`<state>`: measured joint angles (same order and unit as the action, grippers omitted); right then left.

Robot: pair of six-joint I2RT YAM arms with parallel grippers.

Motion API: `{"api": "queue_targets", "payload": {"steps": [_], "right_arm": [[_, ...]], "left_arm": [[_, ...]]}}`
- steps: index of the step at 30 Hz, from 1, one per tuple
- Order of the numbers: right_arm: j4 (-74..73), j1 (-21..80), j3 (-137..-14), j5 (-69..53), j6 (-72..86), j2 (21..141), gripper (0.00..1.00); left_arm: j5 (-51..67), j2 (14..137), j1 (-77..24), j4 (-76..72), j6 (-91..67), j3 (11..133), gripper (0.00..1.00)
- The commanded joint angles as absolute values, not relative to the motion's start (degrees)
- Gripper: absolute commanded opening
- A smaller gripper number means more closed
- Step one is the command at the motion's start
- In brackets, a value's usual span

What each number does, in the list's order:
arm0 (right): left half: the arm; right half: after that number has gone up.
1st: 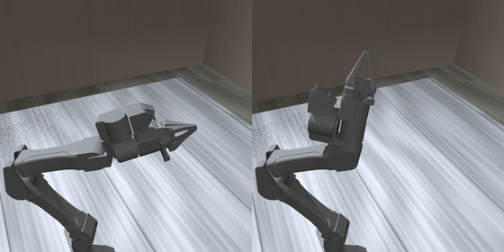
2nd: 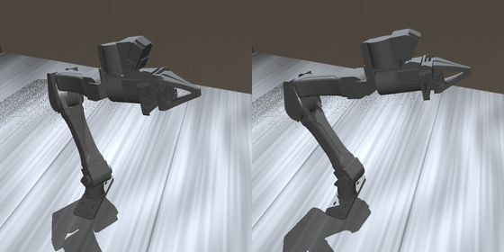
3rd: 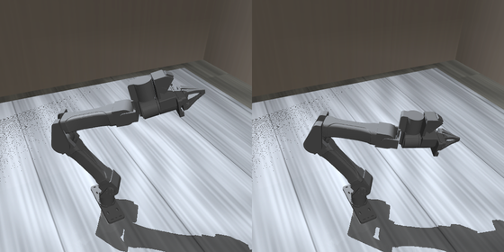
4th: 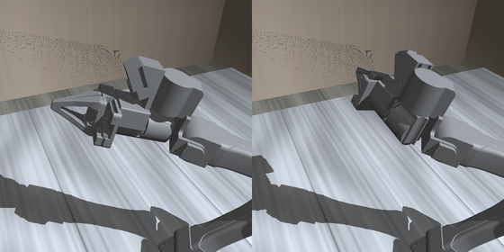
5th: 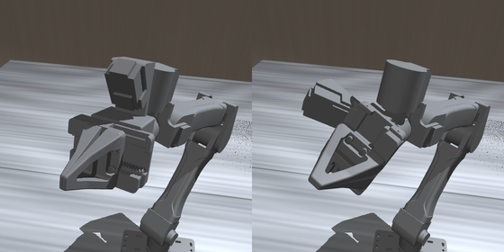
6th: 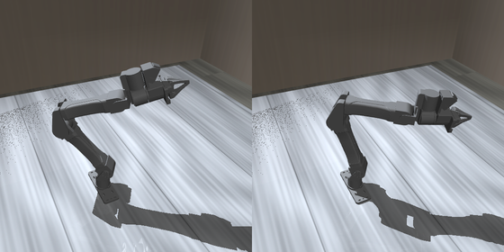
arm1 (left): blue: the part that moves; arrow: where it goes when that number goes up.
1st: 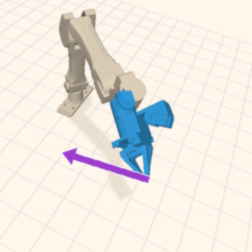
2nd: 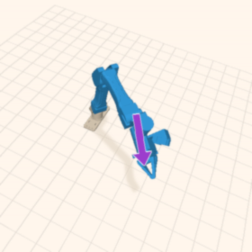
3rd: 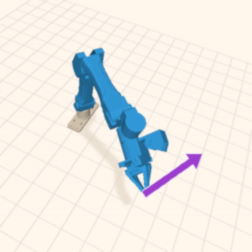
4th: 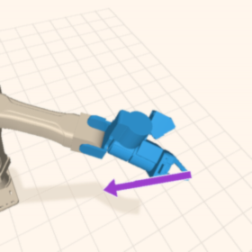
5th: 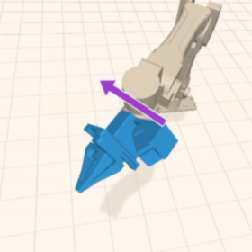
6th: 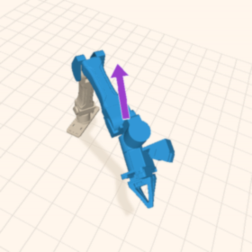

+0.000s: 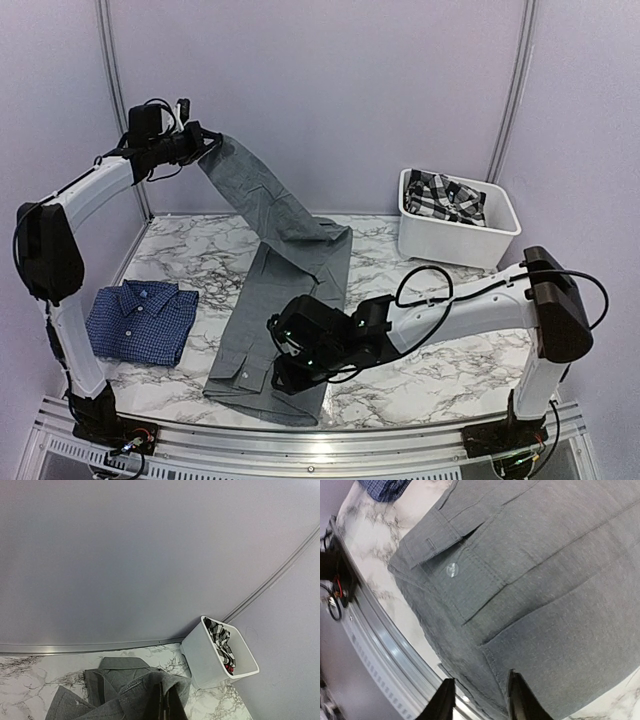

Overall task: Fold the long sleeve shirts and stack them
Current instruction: Fold the 1/3-folded shirt at the center of the board.

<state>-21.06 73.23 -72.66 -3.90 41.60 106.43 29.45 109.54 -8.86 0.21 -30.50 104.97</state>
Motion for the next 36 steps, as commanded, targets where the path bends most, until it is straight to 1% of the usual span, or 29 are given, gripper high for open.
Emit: {"api": "queue_targets", "payload": {"steps": [1, 4, 6, 9, 12, 15, 18, 21, 24, 26, 31, 36], "right_arm": [[-21.17, 70.00, -74.52, -1.62, 40.78, 103.40, 0.46], [-21.33, 66.20, -73.78, 2.95, 40.63, 99.37, 0.54], [-21.15, 62.92, -71.95, 5.93, 41.22, 95.64, 0.56], [-17.09, 56.14, -66.73, 6.97, 42.25, 90.74, 0.56], [-12.38, 50.65, -62.82, 6.57, 42.27, 86.99, 0.52], [-10.26, 46.45, -61.84, 4.69, 41.63, 85.97, 0.49], [-10.13, 44.19, -62.49, 4.08, 40.24, 86.83, 0.48], [-9.65, 42.38, -62.93, 2.26, 39.13, 88.79, 0.47], [-8.04, 40.62, -63.14, 0.61, 38.27, 91.32, 0.47], [-6.64, 39.64, -63.91, -2.36, 37.67, 93.52, 0.47], [-4.24, 36.11, -68.62, -6.96, 35.57, 101.10, 0.43], [-2.71, 32.31, -75.05, -11.72, 33.92, 108.71, 0.40]], "left_arm": [[30.96, 108.11, -8.26, 1.57, -29.26, 104.67, 0.00], [31.11, 108.28, -8.26, 1.65, -29.35, 104.68, 0.00], [30.70, 107.99, -8.26, 1.92, -28.93, 104.59, 0.00], [29.58, 107.62, -8.26, 2.54, -28.10, 104.61, 0.00], [27.55, 107.56, -8.26, 4.56, -27.10, 105.13, 0.00], [23.43, 106.10, -8.22, 5.94, -27.26, 103.46, 0.00], [20.00, 103.54, -8.23, 5.86, -28.51, 100.07, 0.00], [20.80, 101.47, -8.35, 4.97, -28.13, 97.67, 0.00], [19.16, 99.97, -8.27, 5.17, -27.62, 95.66, 0.00], [19.01, 99.63, -8.26, 5.48, -27.92, 94.56, 0.00], [25.73, 98.42, -8.97, 5.45, -28.20, 91.37, 0.00], [34.49, 93.69, -11.67, 5.45, -26.61, 84.67, 0.00]]}}
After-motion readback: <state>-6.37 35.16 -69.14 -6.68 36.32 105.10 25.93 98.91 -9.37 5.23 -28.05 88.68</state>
